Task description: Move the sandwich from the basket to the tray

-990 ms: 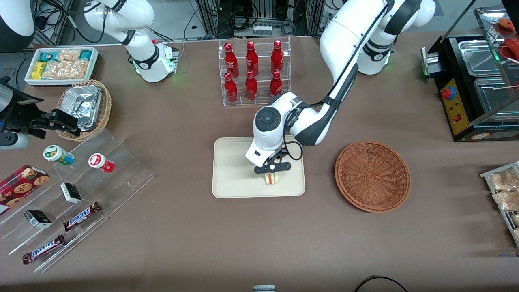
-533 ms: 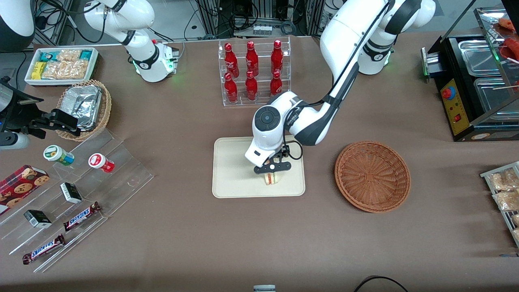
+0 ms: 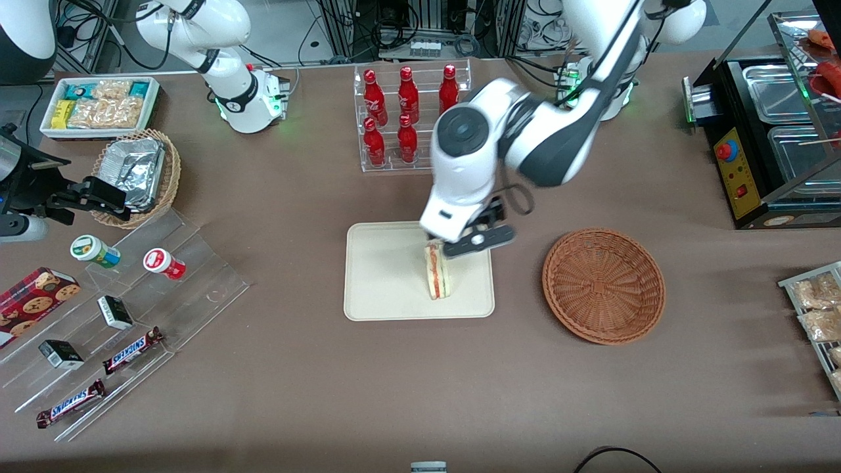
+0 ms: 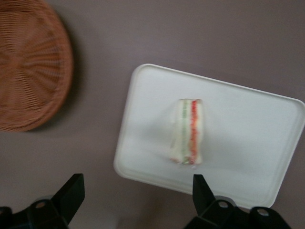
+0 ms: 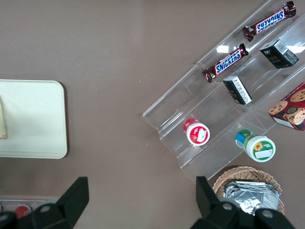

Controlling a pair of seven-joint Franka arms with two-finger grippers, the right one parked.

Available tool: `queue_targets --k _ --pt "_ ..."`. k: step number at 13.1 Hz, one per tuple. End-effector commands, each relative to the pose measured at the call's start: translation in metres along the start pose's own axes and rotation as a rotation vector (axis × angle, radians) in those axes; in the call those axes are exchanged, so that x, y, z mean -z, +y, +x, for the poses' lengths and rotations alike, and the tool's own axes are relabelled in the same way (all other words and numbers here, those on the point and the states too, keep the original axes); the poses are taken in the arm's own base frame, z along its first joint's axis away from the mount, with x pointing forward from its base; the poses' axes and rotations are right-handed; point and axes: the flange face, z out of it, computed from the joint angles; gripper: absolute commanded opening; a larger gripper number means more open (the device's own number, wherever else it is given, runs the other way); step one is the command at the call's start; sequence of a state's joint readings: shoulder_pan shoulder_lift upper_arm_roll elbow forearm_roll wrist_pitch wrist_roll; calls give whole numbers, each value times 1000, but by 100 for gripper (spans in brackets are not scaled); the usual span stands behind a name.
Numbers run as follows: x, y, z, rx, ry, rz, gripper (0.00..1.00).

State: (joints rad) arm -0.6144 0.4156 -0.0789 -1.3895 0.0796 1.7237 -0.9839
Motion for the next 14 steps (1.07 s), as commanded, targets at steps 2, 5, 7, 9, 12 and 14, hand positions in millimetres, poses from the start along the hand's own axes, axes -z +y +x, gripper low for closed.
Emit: queue_targets --k 2,5,7,9,12,14 --pt "60 -83 21 95 -22 45 100" --pt "80 -136 46 23 -52 64 100" --pt "89 -172 64 -8 -72 66 100" --pt "97 -207 79 -56 -92 60 100" --pt "108 -271 100 -133 -113 35 100" --pt "111 -313 110 -197 -144 -19 100"
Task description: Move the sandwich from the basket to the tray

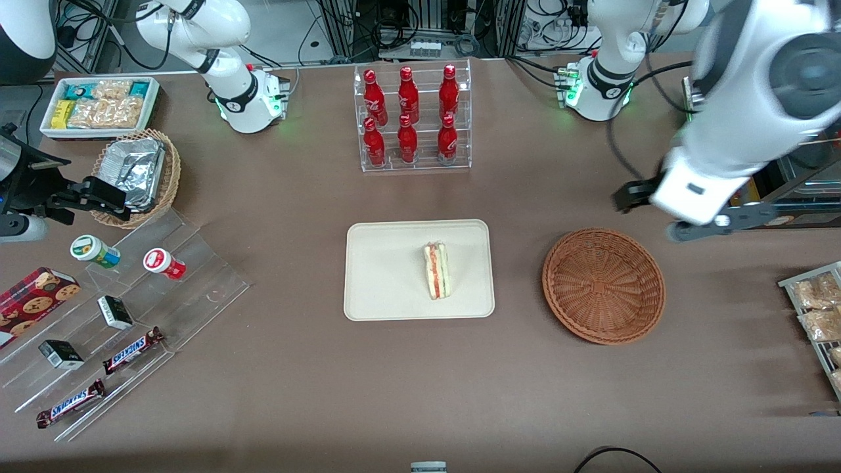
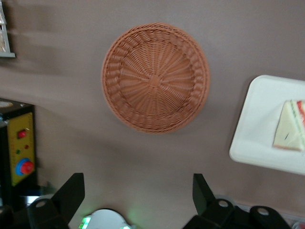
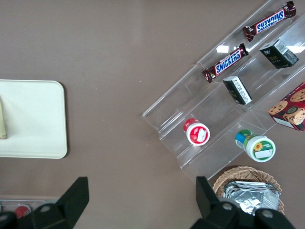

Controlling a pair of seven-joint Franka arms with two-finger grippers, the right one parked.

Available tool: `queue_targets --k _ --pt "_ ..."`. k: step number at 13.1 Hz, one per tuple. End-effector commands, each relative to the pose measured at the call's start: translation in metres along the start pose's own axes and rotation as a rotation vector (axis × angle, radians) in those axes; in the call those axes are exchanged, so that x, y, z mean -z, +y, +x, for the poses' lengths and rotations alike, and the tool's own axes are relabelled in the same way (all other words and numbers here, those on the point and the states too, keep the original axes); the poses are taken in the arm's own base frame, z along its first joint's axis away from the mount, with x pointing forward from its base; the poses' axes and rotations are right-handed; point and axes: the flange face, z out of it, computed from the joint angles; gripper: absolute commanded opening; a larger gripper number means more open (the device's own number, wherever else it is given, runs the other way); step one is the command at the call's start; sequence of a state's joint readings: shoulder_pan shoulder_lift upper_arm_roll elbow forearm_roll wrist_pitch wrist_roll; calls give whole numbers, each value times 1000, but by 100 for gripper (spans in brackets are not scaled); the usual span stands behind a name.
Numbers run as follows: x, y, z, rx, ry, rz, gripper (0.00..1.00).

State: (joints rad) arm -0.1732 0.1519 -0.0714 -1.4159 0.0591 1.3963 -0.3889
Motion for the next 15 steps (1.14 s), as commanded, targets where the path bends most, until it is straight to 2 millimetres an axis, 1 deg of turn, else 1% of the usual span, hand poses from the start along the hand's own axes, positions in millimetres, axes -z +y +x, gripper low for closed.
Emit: queue_targets --k 1,4,5,7,9,10,11,13,15 --pt "3 -56 -10 -100 -25 -56 100" --pt "0 -113 -16 -193 -27 -70 100" --pt "0 -124 -19 -218 -22 -73 100" --pt "2 -138 -22 -219 -11 -78 100" --pt "4 -129 -22 -218 1 -73 100" --pt "4 -120 -23 -200 0 -62 100" --pt "7 -115 -23 -169 5 -58 100" --pt "12 -114 -23 -157 14 -69 100" --pt "13 -115 -23 -154 14 -69 100"
